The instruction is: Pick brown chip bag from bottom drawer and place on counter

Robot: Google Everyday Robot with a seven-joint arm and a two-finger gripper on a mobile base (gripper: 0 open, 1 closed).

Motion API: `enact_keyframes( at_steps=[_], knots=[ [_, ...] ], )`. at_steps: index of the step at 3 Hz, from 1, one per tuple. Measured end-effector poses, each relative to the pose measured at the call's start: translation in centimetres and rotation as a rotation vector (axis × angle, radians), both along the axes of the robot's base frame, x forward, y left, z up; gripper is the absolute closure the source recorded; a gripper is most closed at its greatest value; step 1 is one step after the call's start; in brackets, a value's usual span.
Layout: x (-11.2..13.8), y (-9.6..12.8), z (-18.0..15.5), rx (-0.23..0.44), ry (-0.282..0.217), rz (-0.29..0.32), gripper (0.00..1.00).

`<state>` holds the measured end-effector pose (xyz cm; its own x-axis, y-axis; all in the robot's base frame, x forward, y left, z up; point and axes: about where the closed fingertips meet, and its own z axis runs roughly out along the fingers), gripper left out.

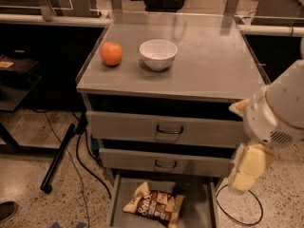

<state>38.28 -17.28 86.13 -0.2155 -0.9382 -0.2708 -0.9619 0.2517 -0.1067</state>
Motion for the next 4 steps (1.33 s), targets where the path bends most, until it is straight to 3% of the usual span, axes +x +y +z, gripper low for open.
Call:
enact_keyframes(
  at_steps=[1,2,4],
  knots=[
    [-1.3,1.2,-8.3,-0.011,0.064,0.002,0.0],
    [-1.2,1.9,-13.1,-0.018,0.113,0.023,0.0],
    [-1.9,2.6,-15.1,-0.003,0.143,0.016,0.0]
  ],
)
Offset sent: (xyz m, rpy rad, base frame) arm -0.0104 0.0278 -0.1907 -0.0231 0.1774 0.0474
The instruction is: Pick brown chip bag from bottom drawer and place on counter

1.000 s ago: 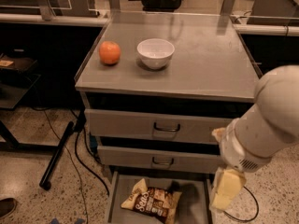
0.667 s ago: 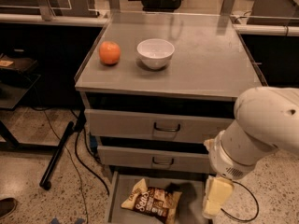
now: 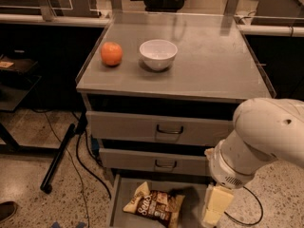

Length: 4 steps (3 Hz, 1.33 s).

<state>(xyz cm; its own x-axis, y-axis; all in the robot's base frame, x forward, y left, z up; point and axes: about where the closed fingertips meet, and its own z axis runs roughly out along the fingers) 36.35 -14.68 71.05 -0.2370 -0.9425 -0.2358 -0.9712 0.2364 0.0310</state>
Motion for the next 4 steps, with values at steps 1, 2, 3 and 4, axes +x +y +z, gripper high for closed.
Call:
enact_keyframes(
  at_steps=[1,2,3,4],
  knots=[
    [-0.3,1.5,-4.4,-0.006,0.04,-0.004,0.0],
    [1.0,2.6,-9.5,-0.013,0.042,-0.04,0.0],
    [1.9,2.6,-12.4,-0.019,0.073,-0.105,0.0],
    [1.8,2.6,-12.6,-0.02,0.079,-0.117,0.0]
  ],
)
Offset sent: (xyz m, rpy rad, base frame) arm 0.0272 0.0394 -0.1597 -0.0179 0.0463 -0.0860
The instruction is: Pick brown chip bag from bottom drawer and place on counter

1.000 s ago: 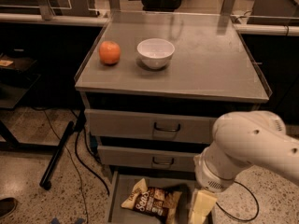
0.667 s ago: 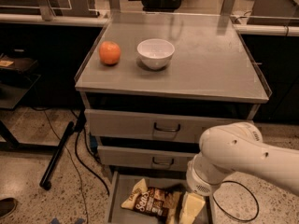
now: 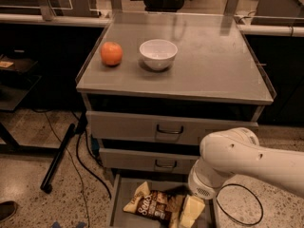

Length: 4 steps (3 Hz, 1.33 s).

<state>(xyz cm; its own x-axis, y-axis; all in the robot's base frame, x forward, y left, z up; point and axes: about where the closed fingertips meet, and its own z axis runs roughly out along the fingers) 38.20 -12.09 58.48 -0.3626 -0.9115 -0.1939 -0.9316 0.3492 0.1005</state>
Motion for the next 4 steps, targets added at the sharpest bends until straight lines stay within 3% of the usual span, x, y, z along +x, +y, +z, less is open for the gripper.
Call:
enact_keyframes(
  at_steps=[1,3,4],
  knots=[
    [0.6,0.2,-1.9,0.036,0.007,-0.01,0.0],
    [4.6,-0.6,-9.1,0.141,0.047,-0.079,0.0],
    [4.5,-0.5,-9.6,0.146,0.057,-0.08,0.0]
  ],
)
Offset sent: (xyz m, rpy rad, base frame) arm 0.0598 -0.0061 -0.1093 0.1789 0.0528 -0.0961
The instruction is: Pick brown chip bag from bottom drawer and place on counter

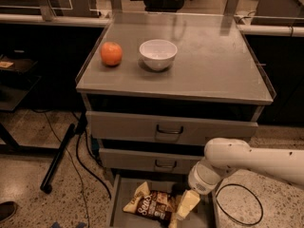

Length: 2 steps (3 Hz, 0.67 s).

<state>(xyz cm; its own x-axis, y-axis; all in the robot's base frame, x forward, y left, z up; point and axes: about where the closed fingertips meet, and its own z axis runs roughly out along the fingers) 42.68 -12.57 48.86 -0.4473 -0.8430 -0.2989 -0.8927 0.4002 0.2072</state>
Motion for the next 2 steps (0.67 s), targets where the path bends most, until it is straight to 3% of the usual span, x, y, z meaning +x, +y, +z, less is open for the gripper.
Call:
enact_keyframes(
  at_steps=[1,2],
  knots=[
    [-0.7,0.2,-0.7,0.052,-0.001,0.002,0.0],
    [-0.8,1.2,-3.5,0.157,-0.015,0.003,0.0]
  ],
)
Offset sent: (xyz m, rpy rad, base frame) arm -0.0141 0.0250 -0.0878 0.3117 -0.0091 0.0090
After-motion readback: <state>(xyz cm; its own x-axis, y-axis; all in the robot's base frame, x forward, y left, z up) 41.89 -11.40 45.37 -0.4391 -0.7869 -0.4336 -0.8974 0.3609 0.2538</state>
